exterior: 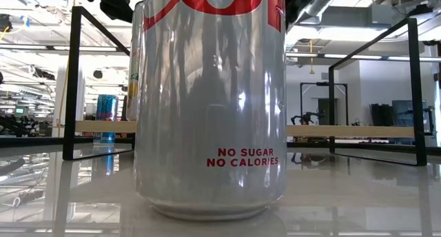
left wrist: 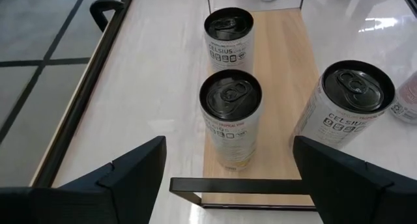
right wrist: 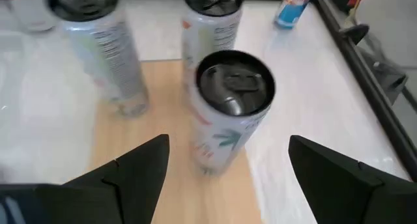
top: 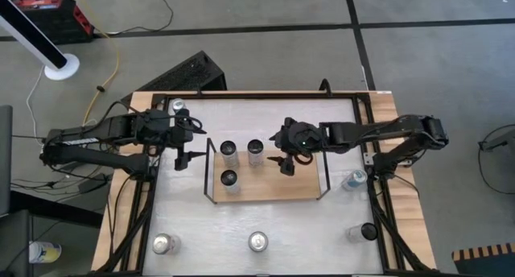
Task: Place canned beverage on shelf
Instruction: Put the white-pink soda can on the shelf aligned with the other white-pink soda can
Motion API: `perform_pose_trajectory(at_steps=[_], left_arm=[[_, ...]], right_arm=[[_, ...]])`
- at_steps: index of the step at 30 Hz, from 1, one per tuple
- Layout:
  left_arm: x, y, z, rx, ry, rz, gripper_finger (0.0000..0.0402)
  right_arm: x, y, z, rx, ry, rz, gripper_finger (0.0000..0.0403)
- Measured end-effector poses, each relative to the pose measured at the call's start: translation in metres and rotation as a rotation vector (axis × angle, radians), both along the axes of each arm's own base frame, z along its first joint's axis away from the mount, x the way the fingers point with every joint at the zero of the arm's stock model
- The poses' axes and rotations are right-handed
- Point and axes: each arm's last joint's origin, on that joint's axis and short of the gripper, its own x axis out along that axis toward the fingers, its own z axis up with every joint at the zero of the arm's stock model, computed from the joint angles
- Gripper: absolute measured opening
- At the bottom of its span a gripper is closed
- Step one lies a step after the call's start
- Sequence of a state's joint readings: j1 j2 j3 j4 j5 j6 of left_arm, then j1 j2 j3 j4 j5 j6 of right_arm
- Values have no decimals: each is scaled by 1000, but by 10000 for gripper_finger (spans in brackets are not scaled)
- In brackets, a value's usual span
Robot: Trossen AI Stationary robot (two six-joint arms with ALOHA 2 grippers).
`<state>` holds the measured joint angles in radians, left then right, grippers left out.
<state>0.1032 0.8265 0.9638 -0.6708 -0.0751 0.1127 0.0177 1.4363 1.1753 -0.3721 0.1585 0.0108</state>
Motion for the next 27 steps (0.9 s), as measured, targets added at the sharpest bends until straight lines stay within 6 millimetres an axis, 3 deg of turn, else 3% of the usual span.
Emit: perform_pose_trajectory(at_steps=[5,12,19,27], left_arm=[[-1,0,-2,-12,18,6,318],[-2,0,-3,-27,26,15,318],[-1,0,-2,-27,25,15,318],[-1,0,-2,-14,28,7,318]], right_arm=[[-18,18,23,45,92,21,340],[-60,42,44,141,326,-15,340],[-98,49,43,236,546,-180,340],[-112,80,42,505,690,-150,340]])
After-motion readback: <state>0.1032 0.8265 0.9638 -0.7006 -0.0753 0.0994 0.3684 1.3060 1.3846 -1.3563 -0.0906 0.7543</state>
